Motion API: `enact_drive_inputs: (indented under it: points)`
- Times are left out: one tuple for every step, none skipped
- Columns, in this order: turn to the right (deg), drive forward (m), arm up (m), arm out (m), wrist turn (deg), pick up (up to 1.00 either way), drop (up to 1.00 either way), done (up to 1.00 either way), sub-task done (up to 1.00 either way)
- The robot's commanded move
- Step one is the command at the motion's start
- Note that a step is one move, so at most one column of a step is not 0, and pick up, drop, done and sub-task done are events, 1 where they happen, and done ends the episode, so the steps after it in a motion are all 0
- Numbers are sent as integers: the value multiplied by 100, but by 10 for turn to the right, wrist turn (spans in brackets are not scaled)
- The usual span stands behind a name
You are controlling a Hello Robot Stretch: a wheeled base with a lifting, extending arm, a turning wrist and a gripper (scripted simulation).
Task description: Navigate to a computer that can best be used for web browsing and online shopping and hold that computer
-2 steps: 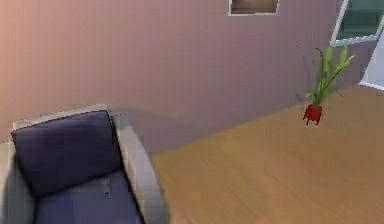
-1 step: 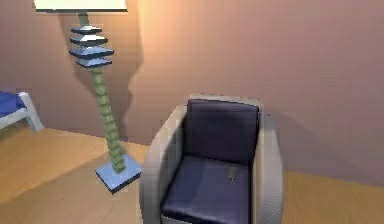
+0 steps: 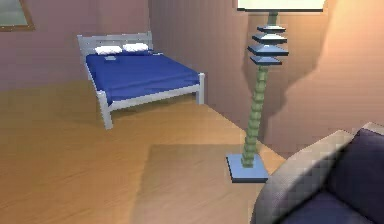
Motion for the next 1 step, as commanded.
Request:
enact_drive_inputs:
  points:
    - [-60,0,0,0,0,0,0,0,0]
